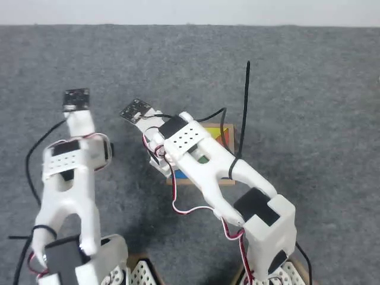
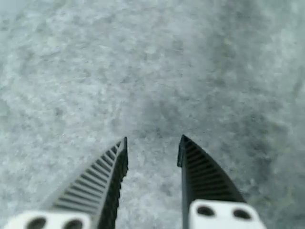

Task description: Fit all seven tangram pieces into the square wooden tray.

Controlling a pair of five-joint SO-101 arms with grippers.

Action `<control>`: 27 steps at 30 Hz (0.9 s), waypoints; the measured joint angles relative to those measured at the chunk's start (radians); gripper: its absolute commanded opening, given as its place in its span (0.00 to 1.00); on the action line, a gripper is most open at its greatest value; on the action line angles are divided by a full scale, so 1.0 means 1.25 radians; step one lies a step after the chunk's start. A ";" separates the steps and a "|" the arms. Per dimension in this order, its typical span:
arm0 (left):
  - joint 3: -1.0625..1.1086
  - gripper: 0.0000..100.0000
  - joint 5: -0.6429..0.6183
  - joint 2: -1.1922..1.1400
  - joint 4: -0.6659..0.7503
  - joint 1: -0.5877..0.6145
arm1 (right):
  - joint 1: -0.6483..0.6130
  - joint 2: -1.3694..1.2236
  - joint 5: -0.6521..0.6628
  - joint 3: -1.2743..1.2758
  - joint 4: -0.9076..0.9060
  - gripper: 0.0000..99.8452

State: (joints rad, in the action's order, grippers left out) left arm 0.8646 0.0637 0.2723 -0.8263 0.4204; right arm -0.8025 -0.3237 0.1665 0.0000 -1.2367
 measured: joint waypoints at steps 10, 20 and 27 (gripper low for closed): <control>-0.028 0.16 -0.027 0.000 -0.005 0.049 | -0.001 0.000 0.000 0.059 0.037 0.21; -0.028 0.16 -0.036 0.000 -0.005 0.060 | 0.038 0.007 0.000 0.097 0.050 0.21; -0.028 0.16 -0.037 0.000 -0.005 0.060 | 0.056 0.006 0.000 0.106 0.050 0.21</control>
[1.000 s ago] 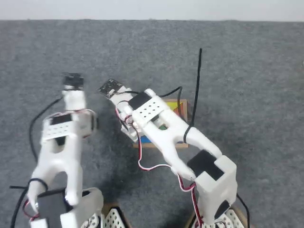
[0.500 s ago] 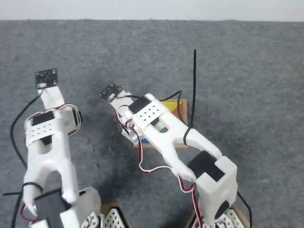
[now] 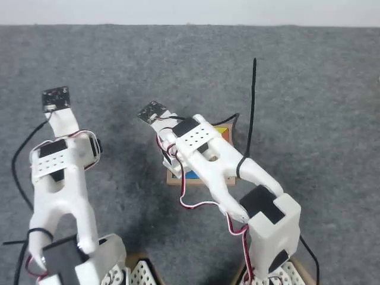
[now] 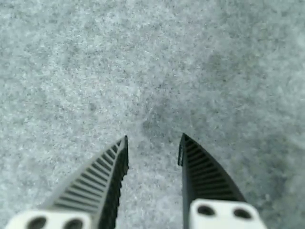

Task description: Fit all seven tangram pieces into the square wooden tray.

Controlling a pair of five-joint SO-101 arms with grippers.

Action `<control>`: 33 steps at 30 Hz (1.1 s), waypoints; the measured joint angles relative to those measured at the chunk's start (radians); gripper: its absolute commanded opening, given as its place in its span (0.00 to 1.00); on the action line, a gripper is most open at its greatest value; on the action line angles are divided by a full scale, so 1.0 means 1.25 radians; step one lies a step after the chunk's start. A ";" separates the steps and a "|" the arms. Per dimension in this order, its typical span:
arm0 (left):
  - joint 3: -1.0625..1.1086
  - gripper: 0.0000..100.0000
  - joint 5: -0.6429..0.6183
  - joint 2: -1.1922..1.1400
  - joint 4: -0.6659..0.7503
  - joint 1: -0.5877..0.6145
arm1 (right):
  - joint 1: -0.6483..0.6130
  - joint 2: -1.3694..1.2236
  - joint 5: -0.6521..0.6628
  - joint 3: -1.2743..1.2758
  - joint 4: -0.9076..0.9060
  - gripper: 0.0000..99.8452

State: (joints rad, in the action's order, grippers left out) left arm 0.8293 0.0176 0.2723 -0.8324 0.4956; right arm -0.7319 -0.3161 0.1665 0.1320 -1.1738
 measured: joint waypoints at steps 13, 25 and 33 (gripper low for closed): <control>-0.038 0.16 0.000 0.109 -0.122 -0.054 | 0.022 0.378 -0.044 0.093 -0.048 0.08; 0.358 0.16 0.077 0.662 -0.093 -0.163 | 0.336 0.957 -0.043 0.692 0.137 0.07; 0.592 0.16 0.102 1.046 -0.091 -0.163 | 0.423 1.226 0.022 0.968 0.155 0.07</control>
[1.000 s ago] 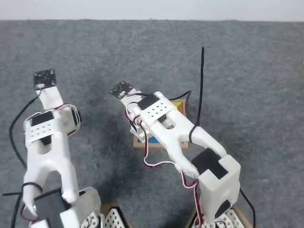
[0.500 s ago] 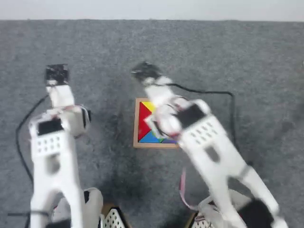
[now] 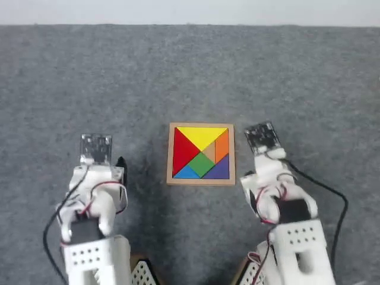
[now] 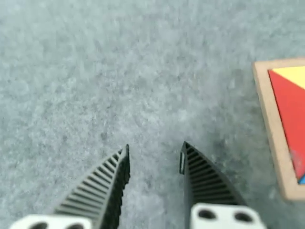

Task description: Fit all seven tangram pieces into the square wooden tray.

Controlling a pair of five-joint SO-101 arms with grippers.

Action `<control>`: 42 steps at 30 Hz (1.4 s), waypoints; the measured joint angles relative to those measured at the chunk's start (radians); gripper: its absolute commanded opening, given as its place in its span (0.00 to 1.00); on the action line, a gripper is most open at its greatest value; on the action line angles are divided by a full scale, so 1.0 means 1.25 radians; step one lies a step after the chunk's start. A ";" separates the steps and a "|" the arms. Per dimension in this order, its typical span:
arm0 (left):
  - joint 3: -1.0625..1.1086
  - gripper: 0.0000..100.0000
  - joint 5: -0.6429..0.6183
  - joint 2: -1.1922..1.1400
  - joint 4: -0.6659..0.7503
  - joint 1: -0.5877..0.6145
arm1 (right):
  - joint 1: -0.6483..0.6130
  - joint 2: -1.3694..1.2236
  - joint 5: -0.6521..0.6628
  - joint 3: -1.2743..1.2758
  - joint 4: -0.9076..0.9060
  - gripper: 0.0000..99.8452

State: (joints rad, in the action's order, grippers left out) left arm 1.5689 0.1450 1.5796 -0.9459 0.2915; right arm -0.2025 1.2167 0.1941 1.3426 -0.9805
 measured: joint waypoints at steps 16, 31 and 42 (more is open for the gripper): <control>0.098 0.16 0.000 0.173 -0.014 -0.002 | 0.150 0.470 0.009 0.259 -0.090 0.07; 0.098 0.16 0.000 0.173 -0.014 -0.002 | 0.151 0.457 0.011 0.260 -0.090 0.07; 0.098 0.16 0.000 0.173 -0.014 -0.002 | 0.151 0.457 0.011 0.260 -0.090 0.07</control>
